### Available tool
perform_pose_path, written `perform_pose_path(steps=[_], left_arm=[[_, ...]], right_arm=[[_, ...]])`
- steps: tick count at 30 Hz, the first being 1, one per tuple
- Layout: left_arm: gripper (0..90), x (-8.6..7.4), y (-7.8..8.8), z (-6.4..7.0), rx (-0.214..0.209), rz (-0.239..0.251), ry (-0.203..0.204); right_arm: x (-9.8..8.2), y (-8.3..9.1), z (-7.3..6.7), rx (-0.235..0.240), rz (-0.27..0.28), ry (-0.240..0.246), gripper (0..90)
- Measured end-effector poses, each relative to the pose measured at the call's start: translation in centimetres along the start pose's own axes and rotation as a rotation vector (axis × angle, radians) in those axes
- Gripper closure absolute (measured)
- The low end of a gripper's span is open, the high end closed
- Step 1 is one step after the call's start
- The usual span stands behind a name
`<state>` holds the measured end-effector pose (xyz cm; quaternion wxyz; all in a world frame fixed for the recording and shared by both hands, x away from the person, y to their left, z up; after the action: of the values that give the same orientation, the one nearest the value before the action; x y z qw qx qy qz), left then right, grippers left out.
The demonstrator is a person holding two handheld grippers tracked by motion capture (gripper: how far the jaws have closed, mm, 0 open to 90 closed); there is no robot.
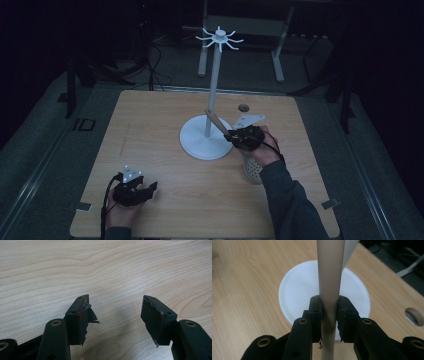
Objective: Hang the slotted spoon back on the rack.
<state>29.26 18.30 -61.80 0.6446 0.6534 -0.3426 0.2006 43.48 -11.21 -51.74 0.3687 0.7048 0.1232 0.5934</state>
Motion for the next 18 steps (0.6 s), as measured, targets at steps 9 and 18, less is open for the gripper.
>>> perform_pose_path(steps=[9, 18], left_arm=[[40.6, 0.0, 0.0, 0.1, -0.001, -0.001, 0.004], [40.6, 0.0, 0.0, 0.1, 0.0, -0.002, 0.003]], right_arm=[[0.2, 2.5, 0.8, -0.033, 0.101, -0.025, 75.2], [0.8, 3.6, 0.8, -0.043, 0.187, -0.027, 75.2]])
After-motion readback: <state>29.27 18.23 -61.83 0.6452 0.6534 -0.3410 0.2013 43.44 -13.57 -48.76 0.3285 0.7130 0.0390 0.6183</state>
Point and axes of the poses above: each handheld gripper's, and its own axes: y roughly backward along the jaws, x roughly out of its top, z roughly to its right, the point moved 8 cm from there along -y, roughly forward along the jaws, and after that the axes turned 15 degrees about x, right-handed, at the moved point
